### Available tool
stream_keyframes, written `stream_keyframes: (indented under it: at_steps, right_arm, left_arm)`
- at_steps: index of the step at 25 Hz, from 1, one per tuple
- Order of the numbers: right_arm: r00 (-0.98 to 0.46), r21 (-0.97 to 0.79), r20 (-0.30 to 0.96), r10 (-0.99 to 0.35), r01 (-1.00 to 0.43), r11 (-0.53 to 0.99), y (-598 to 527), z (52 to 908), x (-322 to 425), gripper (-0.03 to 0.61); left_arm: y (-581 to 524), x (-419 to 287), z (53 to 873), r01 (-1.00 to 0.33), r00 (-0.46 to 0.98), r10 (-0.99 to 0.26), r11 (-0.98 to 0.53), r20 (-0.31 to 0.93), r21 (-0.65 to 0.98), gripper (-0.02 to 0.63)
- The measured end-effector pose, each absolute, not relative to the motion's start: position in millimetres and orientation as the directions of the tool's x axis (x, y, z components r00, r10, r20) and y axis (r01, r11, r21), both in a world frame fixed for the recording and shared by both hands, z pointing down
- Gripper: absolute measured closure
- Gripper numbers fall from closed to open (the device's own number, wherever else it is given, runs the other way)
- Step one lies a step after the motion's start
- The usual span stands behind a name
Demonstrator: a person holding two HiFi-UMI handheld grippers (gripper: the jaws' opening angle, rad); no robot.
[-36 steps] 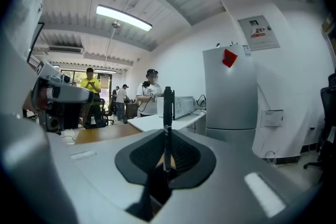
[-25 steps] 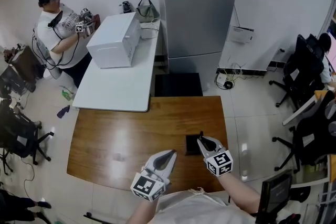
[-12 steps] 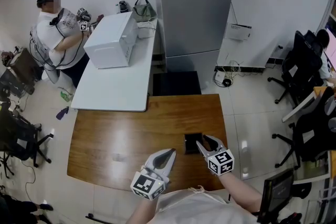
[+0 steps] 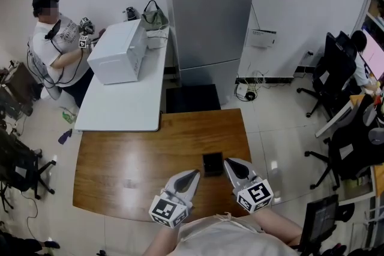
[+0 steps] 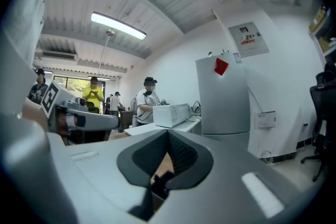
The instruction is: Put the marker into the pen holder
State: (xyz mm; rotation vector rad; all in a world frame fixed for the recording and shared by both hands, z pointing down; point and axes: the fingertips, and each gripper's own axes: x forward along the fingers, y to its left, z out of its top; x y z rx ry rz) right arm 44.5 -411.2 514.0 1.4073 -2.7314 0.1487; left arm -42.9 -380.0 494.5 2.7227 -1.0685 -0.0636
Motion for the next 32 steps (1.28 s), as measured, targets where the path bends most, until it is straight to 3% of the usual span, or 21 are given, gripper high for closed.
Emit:
stream_keyframes:
  at_steps: [6,21,32]
  right_arm:
    - [-0.606,0.017,0.102,-0.789,-0.792,0.611,-377,500,38,0.577]
    - [-0.534,-0.027,0.168,-0.829,-0.843,0.538,-329,527,21,0.577]
    - [-0.556,-0.028,0.148,-0.818,-0.829,0.558,-280,523,21,0.577]
  left_arm:
    - [-376,-39,499,-0.656,0.745,-0.667,-0.724,0.028,0.215,0.598]
    - [-337,-67,518,-0.622,0.774,-0.631,-0.744,0.048,0.246,0.597]
    - [-282,-60,516,-0.622,0.775,-0.631,-0.750,0.040,0.225,0.597]
